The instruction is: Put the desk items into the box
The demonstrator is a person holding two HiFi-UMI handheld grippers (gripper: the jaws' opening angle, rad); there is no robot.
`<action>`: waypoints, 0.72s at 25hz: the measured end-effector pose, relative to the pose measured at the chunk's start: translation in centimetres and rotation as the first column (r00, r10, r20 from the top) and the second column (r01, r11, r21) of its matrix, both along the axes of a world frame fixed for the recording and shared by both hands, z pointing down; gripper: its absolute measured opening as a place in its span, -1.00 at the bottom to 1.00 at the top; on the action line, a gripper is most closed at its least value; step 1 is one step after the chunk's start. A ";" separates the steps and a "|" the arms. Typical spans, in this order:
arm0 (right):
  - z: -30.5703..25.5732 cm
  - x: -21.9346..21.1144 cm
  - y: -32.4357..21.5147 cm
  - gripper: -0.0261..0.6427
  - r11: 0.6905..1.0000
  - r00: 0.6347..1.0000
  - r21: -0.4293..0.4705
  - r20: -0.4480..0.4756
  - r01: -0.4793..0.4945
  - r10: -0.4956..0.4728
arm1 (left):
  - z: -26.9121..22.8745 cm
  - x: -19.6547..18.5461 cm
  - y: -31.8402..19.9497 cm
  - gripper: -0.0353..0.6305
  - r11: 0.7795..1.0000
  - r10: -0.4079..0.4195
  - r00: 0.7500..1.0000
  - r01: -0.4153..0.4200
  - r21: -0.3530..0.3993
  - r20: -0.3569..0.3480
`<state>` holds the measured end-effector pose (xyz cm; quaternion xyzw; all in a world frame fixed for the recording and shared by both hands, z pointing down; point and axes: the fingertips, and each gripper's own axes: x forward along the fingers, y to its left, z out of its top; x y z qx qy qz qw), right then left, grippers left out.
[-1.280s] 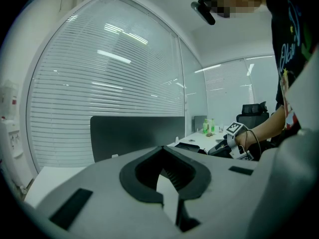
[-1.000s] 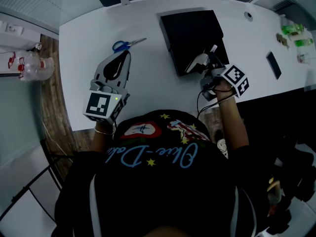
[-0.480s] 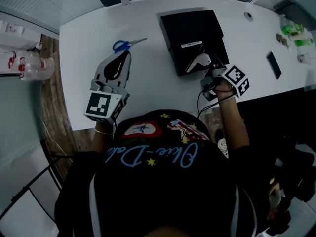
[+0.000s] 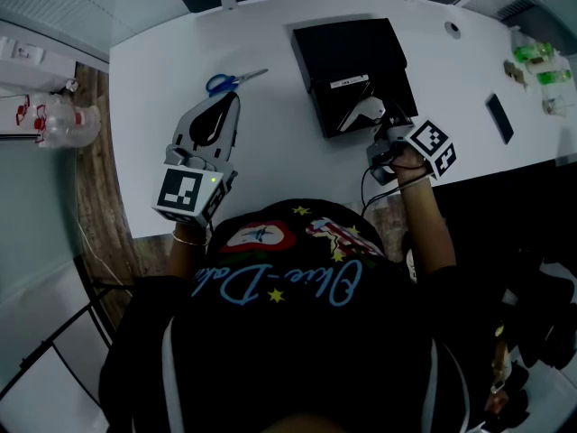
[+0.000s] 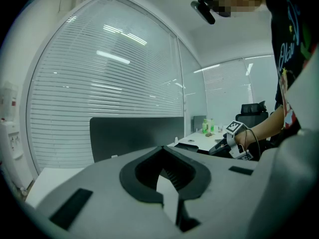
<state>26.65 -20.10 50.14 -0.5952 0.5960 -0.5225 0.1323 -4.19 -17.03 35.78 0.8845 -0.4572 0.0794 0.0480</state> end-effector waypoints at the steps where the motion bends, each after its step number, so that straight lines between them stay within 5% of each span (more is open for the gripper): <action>1: -0.2 0.0 0.0 -0.90 1.000 1.000 0.007 -0.008 0.006 -0.006 | 0.0 0.0 0.0 -0.87 1.000 -0.002 1.000 0.002 -0.001 0.002; 18: -3.0 -0.5 -0.3 -0.90 0.992 0.989 0.099 -0.126 0.085 -0.072 | -0.2 0.3 0.9 -0.87 1.000 -0.002 1.000 0.002 0.011 0.005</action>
